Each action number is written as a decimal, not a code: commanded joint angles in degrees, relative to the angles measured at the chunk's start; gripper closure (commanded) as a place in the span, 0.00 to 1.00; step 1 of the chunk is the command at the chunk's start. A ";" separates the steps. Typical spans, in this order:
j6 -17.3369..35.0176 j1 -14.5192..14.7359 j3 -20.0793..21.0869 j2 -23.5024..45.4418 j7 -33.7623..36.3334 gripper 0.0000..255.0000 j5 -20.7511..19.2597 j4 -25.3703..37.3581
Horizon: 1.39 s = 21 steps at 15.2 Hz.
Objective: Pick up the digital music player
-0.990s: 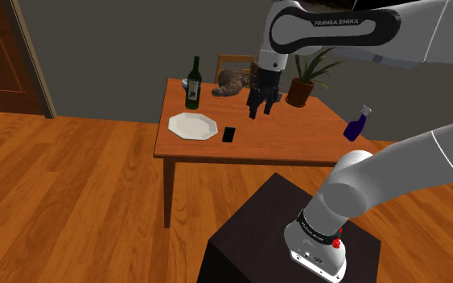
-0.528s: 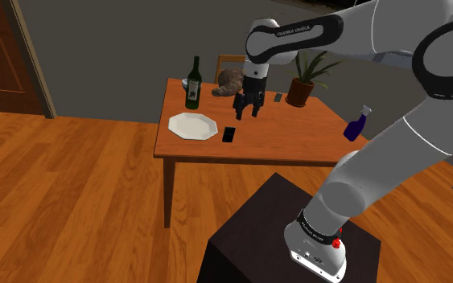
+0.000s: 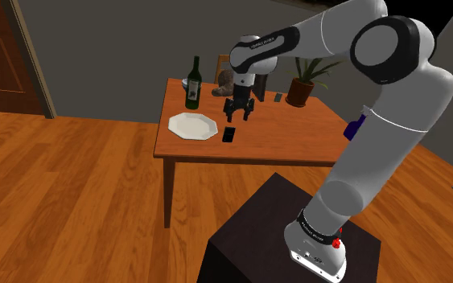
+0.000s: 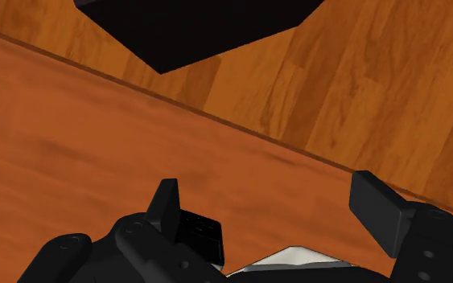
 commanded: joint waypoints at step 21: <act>5.39 -4.43 -1.27 25.75 -0.59 1.00 5.81 17.27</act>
